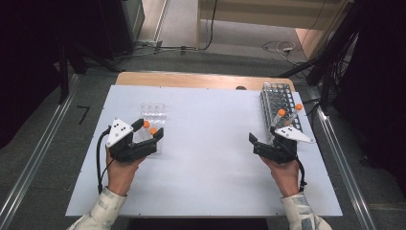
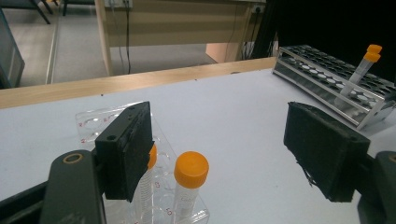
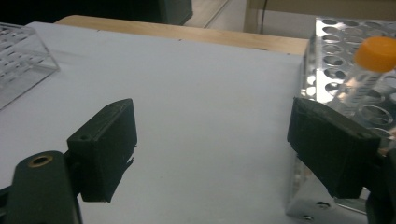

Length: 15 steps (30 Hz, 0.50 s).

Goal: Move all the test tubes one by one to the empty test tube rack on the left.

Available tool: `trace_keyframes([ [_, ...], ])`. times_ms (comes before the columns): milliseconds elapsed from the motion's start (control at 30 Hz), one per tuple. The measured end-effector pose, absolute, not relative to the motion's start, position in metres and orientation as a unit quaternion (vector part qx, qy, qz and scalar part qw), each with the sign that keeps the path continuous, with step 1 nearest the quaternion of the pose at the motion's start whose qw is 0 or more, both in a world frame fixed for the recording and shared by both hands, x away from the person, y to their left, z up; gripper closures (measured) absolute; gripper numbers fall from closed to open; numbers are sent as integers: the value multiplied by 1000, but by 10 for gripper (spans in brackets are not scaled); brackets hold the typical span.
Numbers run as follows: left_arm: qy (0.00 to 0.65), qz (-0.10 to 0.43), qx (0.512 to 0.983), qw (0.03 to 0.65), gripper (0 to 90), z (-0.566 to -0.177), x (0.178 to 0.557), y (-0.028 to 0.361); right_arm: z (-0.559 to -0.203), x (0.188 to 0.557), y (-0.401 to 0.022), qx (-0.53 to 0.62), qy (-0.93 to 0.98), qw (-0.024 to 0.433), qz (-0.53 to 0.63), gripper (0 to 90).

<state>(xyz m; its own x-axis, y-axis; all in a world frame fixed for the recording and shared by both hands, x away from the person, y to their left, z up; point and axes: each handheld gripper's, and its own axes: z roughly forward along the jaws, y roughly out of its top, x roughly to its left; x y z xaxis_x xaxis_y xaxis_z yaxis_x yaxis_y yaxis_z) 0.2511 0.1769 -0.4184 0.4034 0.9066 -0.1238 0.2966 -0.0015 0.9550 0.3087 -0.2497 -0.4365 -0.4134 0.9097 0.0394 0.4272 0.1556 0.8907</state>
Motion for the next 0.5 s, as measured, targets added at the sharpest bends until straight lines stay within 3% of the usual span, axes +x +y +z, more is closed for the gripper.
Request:
trace_keyframes([
  [500, 465, 286, 647, 532, 244, -418, 251, 176, -437, 337, -277, 523, 665, 314, 431, 175],
])
